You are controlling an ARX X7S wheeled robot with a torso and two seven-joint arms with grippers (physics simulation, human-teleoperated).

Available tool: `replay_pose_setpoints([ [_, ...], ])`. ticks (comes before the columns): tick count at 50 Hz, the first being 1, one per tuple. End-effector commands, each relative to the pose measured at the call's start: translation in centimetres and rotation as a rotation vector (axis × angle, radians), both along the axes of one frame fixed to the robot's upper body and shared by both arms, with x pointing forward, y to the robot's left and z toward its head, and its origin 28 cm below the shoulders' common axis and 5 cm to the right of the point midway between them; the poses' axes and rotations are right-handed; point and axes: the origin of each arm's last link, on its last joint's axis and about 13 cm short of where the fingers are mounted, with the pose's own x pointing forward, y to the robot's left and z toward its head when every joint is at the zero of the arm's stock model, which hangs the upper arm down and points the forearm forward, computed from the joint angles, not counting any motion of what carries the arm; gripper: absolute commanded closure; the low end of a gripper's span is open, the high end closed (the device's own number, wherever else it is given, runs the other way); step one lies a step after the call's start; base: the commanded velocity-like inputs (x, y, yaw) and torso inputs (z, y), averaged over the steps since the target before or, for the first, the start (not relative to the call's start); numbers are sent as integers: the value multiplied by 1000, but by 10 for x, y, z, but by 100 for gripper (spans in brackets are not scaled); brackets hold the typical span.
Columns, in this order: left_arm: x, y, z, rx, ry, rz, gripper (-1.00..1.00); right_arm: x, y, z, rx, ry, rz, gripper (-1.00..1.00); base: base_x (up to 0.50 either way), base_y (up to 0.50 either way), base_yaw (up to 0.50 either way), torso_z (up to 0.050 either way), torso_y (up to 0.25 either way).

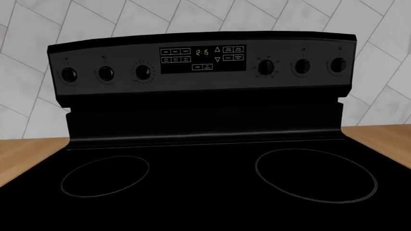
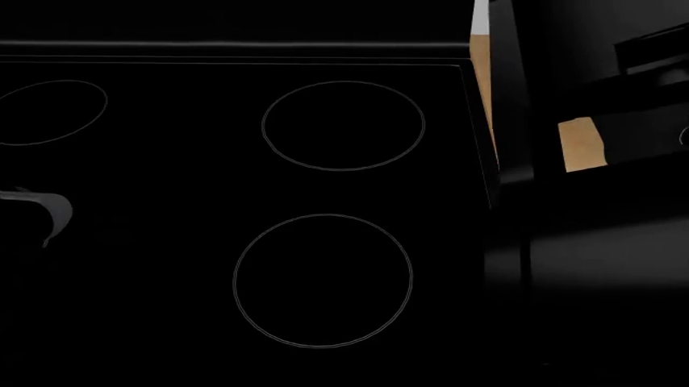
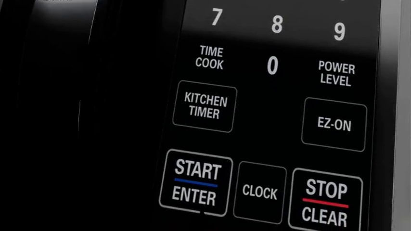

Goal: Press the start button on the microwave

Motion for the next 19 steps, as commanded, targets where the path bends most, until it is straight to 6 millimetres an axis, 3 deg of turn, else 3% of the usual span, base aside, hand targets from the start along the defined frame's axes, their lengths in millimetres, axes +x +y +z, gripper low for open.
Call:
replay_pose_setpoints([
  [1, -1, 2, -2, -4, 4, 8, -100, 7, -5, -10, -13, 20, -36, 100, 17, 3, 5, 0, 0],
  [19, 0, 7, -4, -8, 12, 22, -100, 7, -3, -4, -75, -93, -22, 100, 25, 3, 8, 5, 0],
])
